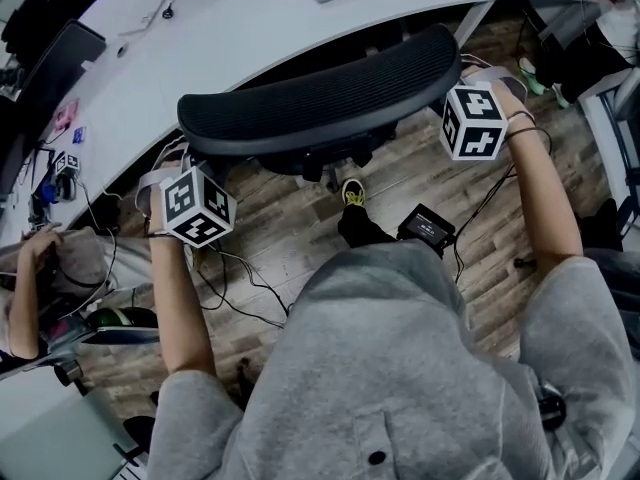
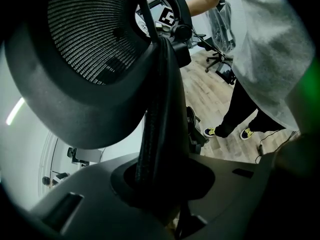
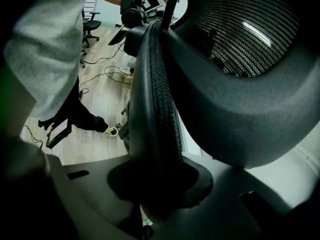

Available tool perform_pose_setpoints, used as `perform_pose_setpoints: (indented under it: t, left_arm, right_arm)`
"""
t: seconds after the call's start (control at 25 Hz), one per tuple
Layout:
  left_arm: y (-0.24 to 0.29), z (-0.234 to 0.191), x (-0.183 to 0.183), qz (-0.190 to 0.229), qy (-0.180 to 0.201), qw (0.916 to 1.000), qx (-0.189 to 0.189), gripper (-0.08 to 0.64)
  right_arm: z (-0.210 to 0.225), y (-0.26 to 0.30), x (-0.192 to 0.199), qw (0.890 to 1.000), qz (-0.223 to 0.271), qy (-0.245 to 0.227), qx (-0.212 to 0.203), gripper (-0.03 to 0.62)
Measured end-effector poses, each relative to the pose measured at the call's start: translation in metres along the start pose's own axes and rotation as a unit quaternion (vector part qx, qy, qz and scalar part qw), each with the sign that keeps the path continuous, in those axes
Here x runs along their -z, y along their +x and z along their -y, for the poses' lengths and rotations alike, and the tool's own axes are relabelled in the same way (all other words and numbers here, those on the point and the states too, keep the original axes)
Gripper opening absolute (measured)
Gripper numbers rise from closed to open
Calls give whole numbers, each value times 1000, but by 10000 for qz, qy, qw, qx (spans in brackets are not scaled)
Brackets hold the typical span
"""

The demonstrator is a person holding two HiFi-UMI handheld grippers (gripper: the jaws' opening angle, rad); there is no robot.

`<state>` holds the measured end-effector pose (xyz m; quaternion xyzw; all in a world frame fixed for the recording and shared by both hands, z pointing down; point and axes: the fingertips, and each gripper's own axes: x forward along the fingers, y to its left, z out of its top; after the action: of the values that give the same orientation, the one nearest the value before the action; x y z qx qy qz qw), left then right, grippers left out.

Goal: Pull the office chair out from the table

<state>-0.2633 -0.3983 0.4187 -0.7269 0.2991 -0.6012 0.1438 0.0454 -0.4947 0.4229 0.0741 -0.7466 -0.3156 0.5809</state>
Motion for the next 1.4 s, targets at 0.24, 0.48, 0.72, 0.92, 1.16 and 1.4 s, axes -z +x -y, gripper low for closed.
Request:
perform_pose_setpoints:
  t: [0.24,0.48,0.72,0.92,1.16,1.4]
  left_arm:
    - [-21,25,1,-36,-29,10000,-3,98]
    - [-42,54,6,-83,-65,9999,34,98]
    - [-67,87,5,-42,-83,10000,-26,100]
    - [-89,117,1,-22,-102,9999,-74,100]
    - [-109,147,-5,-46,-124,9999,-48,100]
    - [-126,171,-11,-94,-156,9998,-9,100]
  right_arm:
    - [-22,-17,-9,10000,55,-26,31,104]
    - [-51,-35,-22,10000,73,-21,36,104]
    - [-85,-56,-32,10000,78,-27,-2,104]
    - [-114,-74,-38,9999,110,-50,-7,104]
    - [-141,-93,-41,9999,152,-67,18,104]
    - [-163,-111,-42,9998,182,-96,20,104]
